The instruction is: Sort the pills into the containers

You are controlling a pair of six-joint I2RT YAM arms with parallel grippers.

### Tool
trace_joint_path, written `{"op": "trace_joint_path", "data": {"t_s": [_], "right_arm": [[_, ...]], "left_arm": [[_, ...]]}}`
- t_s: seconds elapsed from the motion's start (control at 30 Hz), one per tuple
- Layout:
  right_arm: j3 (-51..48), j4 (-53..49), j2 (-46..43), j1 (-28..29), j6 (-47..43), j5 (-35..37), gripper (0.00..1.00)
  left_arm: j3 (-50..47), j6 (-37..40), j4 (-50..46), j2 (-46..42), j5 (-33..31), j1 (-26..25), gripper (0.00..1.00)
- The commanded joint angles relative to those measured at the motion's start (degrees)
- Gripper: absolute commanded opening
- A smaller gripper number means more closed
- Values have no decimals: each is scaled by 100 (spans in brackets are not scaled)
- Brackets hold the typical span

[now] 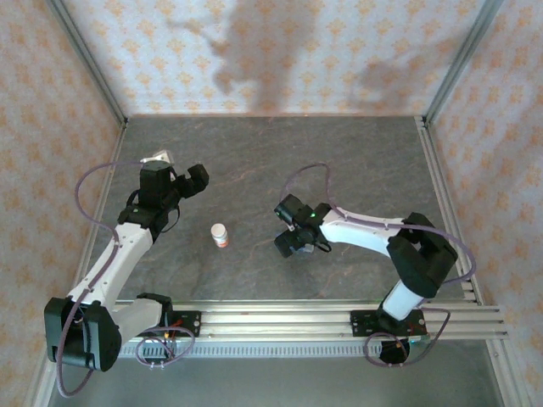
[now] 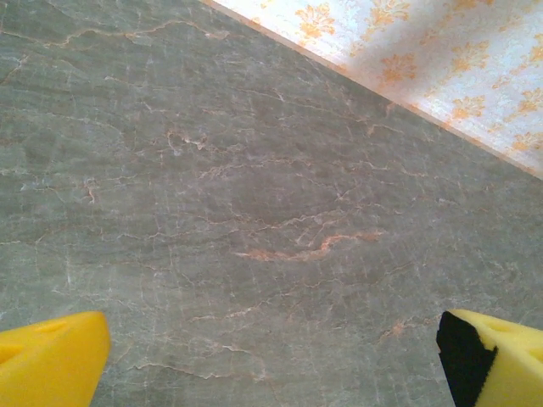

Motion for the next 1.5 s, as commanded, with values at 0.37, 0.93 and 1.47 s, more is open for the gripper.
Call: {"op": "trace_joint_path", "data": {"t_s": [0.37,0.93,1.47], "right_arm": [[493,-195,575,-128,953,804,97],[83,-136,-1007,-1034,1314,-57,98],[-384,329,-242,-943,1760,-723,96]], "left_arm": [[119,-42,-18,-27,133,-74,100],[105,-13,3,-65,183,-75,100],[160,-62,-17,-56,246,-81,100]]}}
